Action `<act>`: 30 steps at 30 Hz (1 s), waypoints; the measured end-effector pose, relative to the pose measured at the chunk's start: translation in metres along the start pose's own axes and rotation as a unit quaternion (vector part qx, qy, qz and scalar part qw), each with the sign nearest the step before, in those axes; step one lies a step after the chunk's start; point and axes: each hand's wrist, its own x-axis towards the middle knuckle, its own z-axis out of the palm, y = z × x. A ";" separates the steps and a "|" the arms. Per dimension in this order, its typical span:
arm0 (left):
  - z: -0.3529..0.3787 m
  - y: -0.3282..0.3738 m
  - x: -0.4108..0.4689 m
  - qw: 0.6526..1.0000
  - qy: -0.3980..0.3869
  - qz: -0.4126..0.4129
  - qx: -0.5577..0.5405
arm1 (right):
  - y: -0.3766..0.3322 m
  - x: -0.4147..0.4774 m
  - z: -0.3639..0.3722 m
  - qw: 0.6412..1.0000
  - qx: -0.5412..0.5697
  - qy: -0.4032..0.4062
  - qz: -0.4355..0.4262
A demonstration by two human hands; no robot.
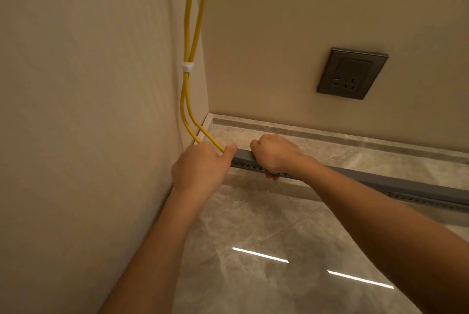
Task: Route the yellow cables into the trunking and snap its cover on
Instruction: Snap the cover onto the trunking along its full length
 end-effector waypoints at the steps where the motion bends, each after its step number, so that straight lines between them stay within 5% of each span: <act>1: -0.007 0.007 0.001 0.995 0.069 0.060 0.028 | 0.000 0.001 0.000 1.000 -0.010 0.008 -0.003; 3: -0.008 0.023 0.007 0.974 0.138 0.175 0.038 | 0.000 0.000 0.000 1.000 -0.022 0.016 -0.010; 5: 0.001 0.037 0.017 0.963 0.096 0.231 0.099 | 0.001 0.000 0.000 0.999 -0.029 0.013 -0.014; 9: 0.020 0.041 0.030 0.970 -0.061 0.169 0.164 | 0.004 -0.002 -0.001 1.000 0.008 -0.013 0.002; 12: 0.021 0.043 0.035 0.964 -0.102 0.155 0.189 | 0.006 -0.002 -0.004 0.998 0.054 -0.039 0.014; 17: 0.019 0.044 0.042 0.962 -0.109 0.158 0.195 | 0.017 -0.003 -0.012 0.989 0.097 -0.107 0.026; 25: 0.023 0.052 0.049 0.941 -0.240 0.139 0.195 | 0.017 -0.006 -0.001 0.999 -0.005 -0.039 0.015; 30: 0.031 0.045 0.043 0.916 -0.191 0.216 0.278 | 0.019 -0.005 0.002 0.998 -0.038 -0.039 0.009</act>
